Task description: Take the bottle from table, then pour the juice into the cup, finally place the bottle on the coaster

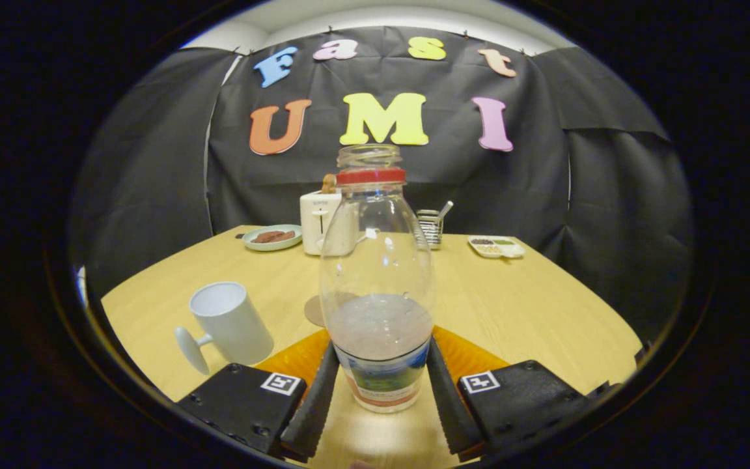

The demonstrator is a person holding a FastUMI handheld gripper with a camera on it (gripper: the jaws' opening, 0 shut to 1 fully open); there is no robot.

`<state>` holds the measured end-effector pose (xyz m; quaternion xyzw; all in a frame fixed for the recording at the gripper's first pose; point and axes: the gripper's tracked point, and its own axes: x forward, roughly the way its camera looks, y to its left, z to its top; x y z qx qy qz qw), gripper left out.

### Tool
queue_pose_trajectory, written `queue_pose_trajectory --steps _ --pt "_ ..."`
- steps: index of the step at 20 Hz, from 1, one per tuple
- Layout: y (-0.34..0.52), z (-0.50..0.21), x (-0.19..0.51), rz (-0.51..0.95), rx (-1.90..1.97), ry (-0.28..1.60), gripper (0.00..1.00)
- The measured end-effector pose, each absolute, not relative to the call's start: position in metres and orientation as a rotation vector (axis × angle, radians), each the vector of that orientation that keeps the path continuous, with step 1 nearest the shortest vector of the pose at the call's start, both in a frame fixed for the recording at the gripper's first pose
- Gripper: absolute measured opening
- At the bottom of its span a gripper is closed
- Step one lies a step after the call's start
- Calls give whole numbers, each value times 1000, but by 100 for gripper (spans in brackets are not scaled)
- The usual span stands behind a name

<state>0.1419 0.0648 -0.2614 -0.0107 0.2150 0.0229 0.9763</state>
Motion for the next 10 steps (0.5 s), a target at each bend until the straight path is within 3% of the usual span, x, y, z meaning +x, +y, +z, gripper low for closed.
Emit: queue_pose_trajectory --steps 10 --pt "78 -235 171 54 -650 359 72"
